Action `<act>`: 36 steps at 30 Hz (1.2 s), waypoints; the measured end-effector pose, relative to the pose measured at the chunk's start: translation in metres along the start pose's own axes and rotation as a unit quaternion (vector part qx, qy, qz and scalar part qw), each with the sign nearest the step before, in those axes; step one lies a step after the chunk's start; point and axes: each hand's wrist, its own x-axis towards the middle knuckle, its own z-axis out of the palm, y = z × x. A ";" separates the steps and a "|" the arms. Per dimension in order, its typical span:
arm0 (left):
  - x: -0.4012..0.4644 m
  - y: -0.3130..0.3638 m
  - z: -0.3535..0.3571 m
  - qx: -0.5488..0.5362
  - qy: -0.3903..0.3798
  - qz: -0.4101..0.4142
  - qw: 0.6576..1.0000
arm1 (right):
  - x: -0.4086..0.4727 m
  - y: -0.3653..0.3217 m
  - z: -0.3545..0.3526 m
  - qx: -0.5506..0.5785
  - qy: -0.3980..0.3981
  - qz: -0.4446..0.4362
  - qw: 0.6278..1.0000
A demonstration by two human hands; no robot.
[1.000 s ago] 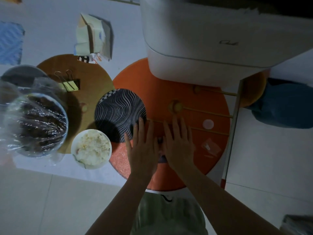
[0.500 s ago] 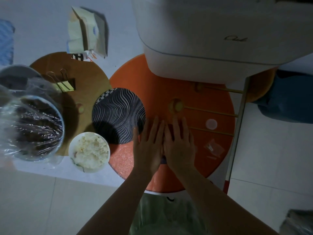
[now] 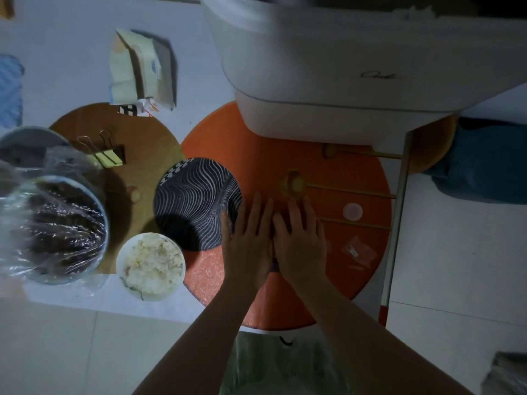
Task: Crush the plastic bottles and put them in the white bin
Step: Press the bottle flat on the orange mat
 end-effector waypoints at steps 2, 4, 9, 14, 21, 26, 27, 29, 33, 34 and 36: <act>-0.001 -0.001 -0.002 0.000 -0.015 0.002 1.000 | 0.000 0.001 -0.001 0.011 0.000 0.002 1.000; -0.001 -0.001 -0.007 0.000 -0.022 0.006 1.000 | -0.001 0.001 -0.003 0.025 -0.009 0.010 1.000; -0.005 -0.005 -0.020 -0.031 -0.013 0.010 0.999 | -0.006 -0.002 -0.019 0.097 -0.030 0.035 0.994; -0.014 -0.019 -0.034 -0.098 0.003 0.042 0.994 | -0.007 0.012 -0.040 0.175 0.011 0.031 0.984; -0.028 -0.001 -0.035 -0.090 -0.077 0.109 0.987 | -0.005 0.072 -0.052 0.196 0.035 0.126 0.972; -0.027 0.000 -0.020 -0.082 -0.055 0.096 0.990 | -0.002 0.101 -0.040 0.204 0.014 0.150 0.967; -0.027 -0.001 -0.018 -0.087 -0.051 0.097 0.990 | -0.002 0.103 -0.037 0.203 0.012 0.143 0.969; -0.026 -0.001 -0.018 -0.094 -0.047 0.095 0.990 | -0.002 0.105 -0.034 0.198 0.021 0.136 0.970; -0.025 -0.004 -0.021 -0.101 -0.038 0.096 0.990 | -0.001 0.107 -0.034 0.199 0.048 0.129 0.970; -0.025 -0.005 -0.023 -0.100 -0.038 0.097 0.990 | -0.001 0.109 -0.034 0.210 0.047 0.127 0.968; -0.025 -0.007 -0.030 -0.094 -0.039 0.098 0.990 | -0.004 0.112 -0.038 0.253 0.050 0.123 0.958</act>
